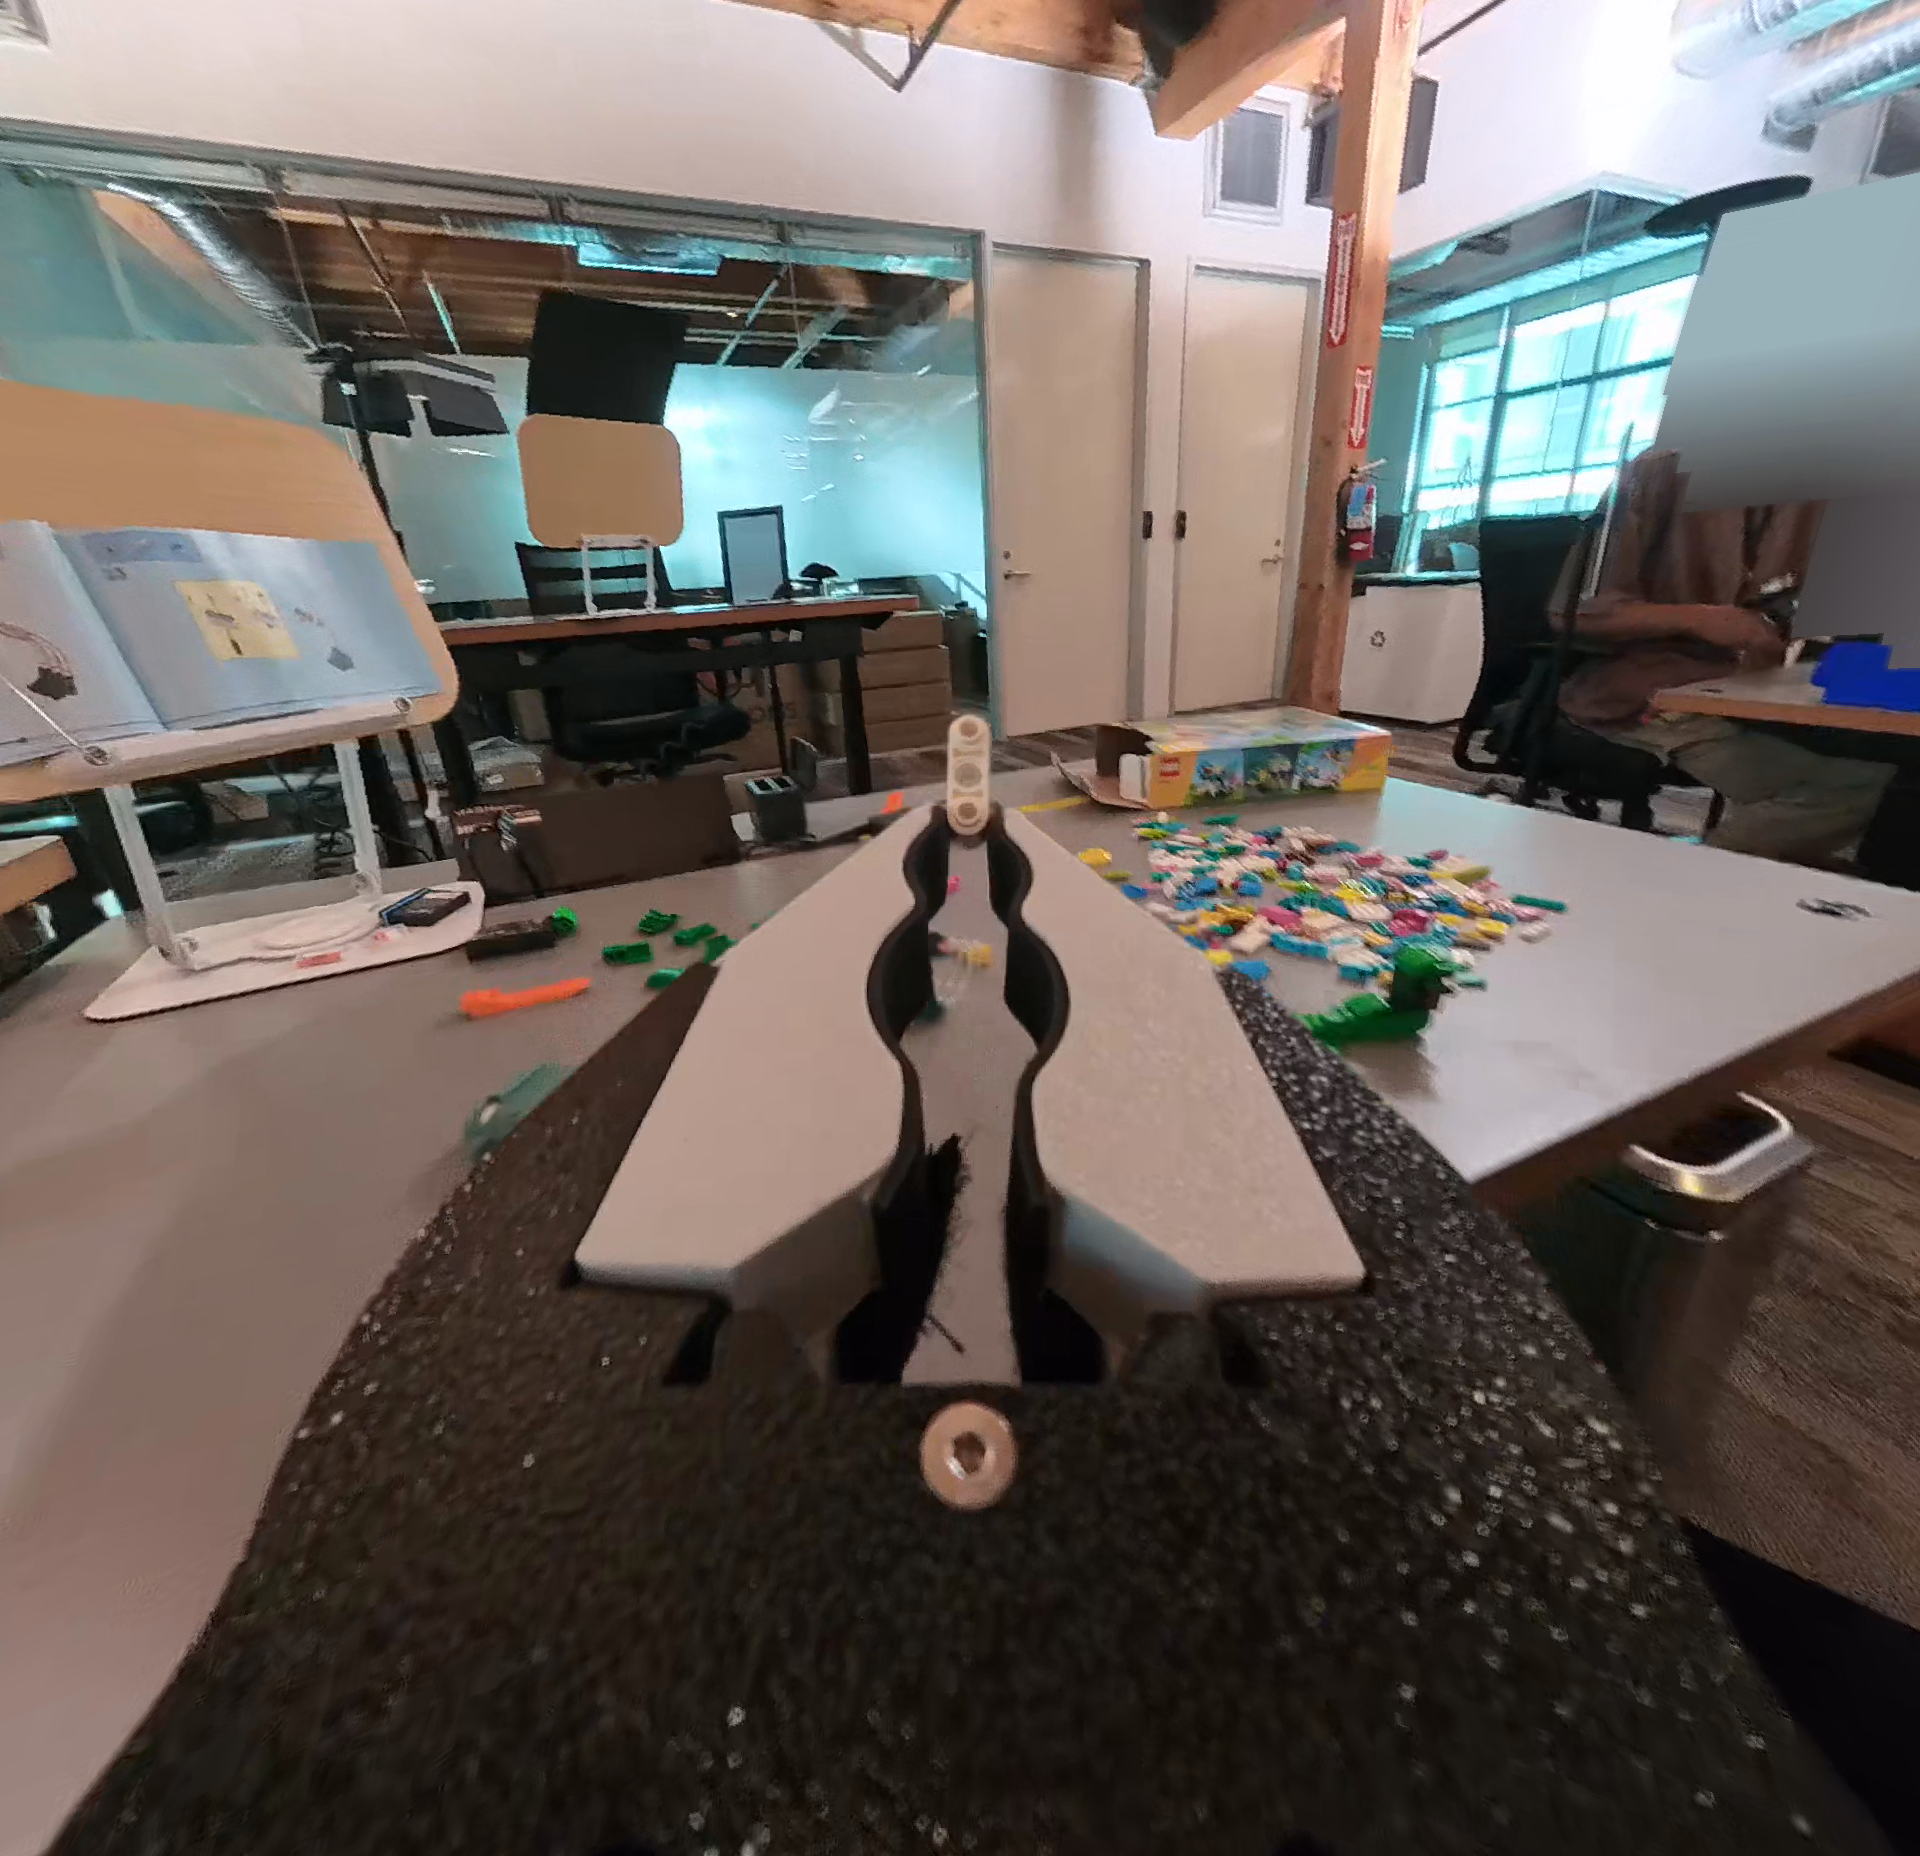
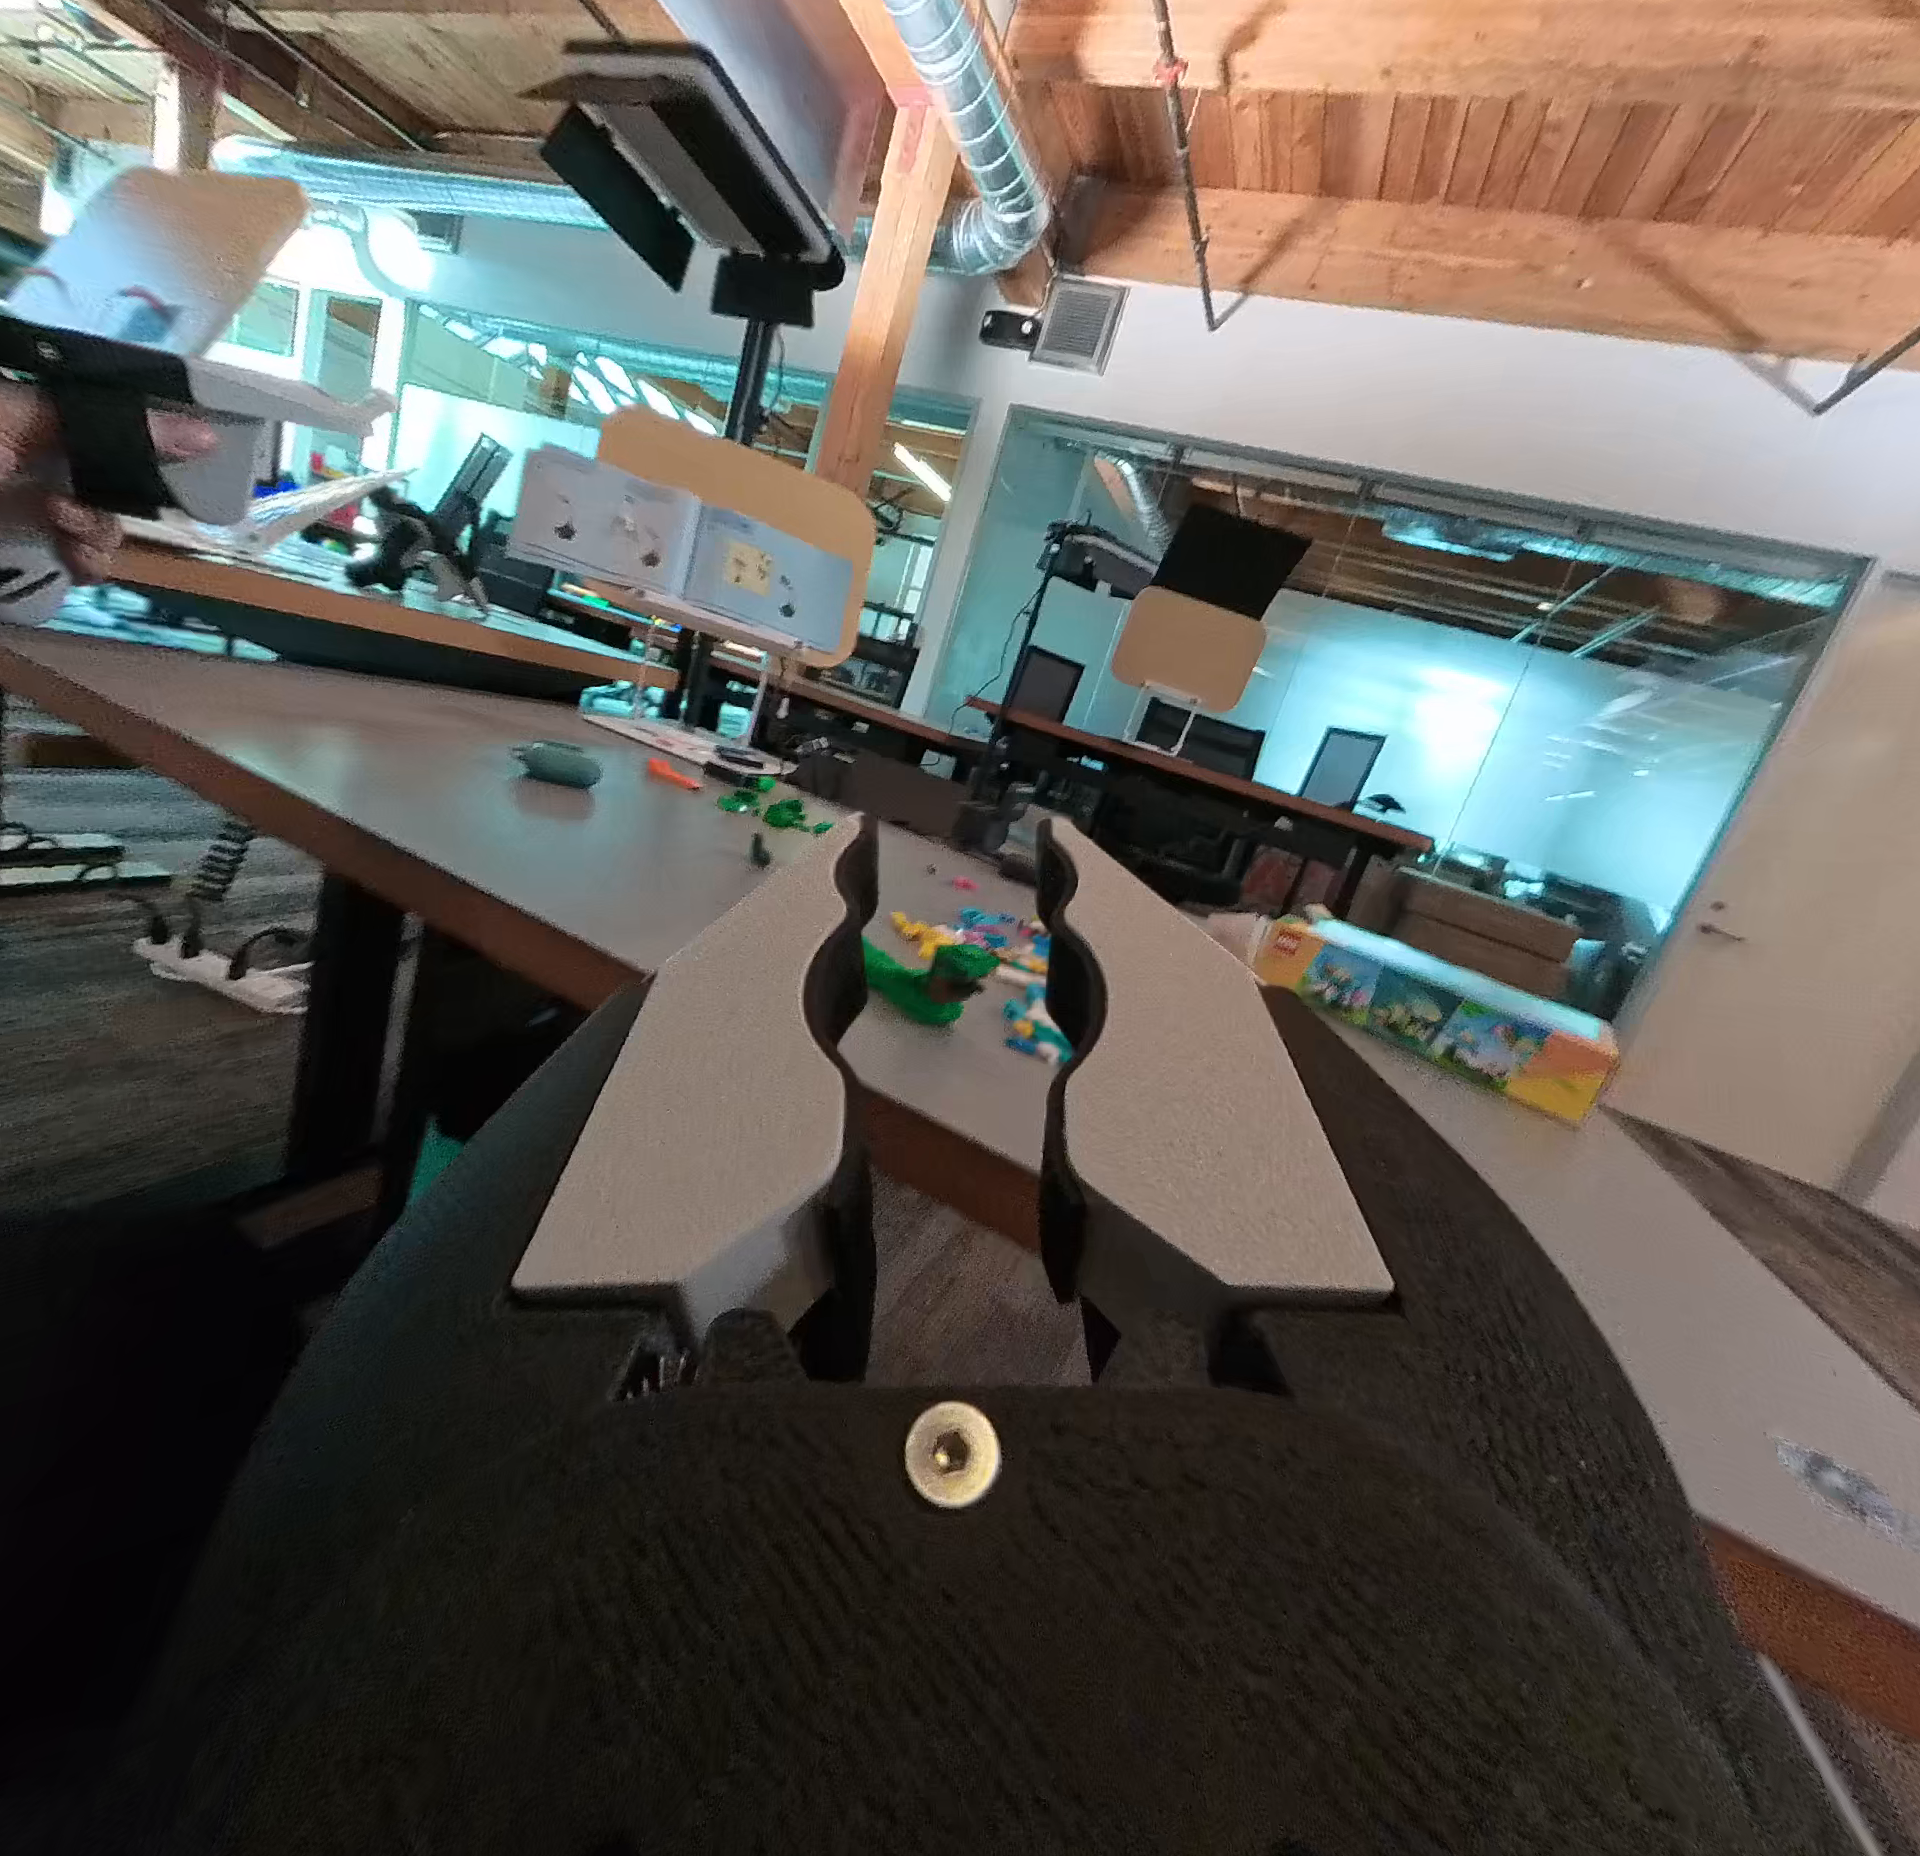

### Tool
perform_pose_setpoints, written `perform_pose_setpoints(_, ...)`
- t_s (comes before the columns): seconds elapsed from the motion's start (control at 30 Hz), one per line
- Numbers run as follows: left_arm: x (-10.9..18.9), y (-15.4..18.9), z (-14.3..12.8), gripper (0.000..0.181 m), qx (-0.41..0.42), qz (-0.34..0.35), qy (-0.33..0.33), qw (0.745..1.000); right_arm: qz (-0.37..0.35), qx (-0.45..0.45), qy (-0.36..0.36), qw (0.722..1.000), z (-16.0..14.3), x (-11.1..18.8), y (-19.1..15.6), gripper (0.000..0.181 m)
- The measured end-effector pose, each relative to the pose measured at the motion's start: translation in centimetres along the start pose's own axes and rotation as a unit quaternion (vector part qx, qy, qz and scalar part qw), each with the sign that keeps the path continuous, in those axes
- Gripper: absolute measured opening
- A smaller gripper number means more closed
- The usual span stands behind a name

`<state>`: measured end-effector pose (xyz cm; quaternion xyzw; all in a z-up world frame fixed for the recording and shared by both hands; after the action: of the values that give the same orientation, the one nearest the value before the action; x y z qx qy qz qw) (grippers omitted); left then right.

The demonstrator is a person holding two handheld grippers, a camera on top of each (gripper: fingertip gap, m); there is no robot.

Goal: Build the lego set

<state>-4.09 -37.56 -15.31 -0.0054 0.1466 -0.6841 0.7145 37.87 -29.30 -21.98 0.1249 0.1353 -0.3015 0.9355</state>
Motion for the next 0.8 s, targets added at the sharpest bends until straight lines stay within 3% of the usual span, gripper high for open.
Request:
perform_pose_setpoints(0.1, 2.9, 2.0, -0.2, 0.005, -0.032, -0.002, -0.014, 0.999, 0.029, -0.014, -0.050, 0.998, -1.0, 2.1, -2.1, 0.031)
perform_pose_setpoints(0.23, 7.9, 2.7, -1.7, 0.005, -0.039, 0.048, -0.012, 0.998, 0.110, 0.001, -0.173, 0.979, -5.0, 3.1, -6.4, 0.030)
perform_pose_setpoints(0.4, 14.6, 2.8, -8.2, 0.005, -0.021, 0.111, -0.055, 0.992, 0.274, 0.096, -0.271, 0.918, -13.0, -1.6, -12.0, 0.022)
perform_pose_setpoints(0.5, 17.7, 2.8, -13.5, 0.005, 0.010, 0.154, -0.069, 0.986, 0.358, 0.108, -0.336, 0.864, -22.1, -5.7, -13.9, 0.022)
perform_pose_setpoints(0.6, 19.5, 2.4, -18.5, 0.005, 0.027, 0.214, -0.086, 0.973, 0.400, 0.102, -0.406, 0.815, -34.4, -8.4, -14.8, 0.022)
perform_pose_setpoints(0.8, 23.3, 2.7, -26.6, 0.005, 0.083, 0.257, -0.173, 0.947, 0.406, 0.186, -0.538, 0.714, -60.1, -9.3, -14.4, 0.020)
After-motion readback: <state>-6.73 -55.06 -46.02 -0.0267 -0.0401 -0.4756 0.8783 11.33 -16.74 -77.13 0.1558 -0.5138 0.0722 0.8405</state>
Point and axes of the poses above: each gripper's, where its closed fingertips meet, x back along the fingers, z out of its top, y = z × x across the jaws, the point moved 6 cm from there along x, back along the fingers, and after that the axes turned 9 degrees about -x, right-handed, at the moved point
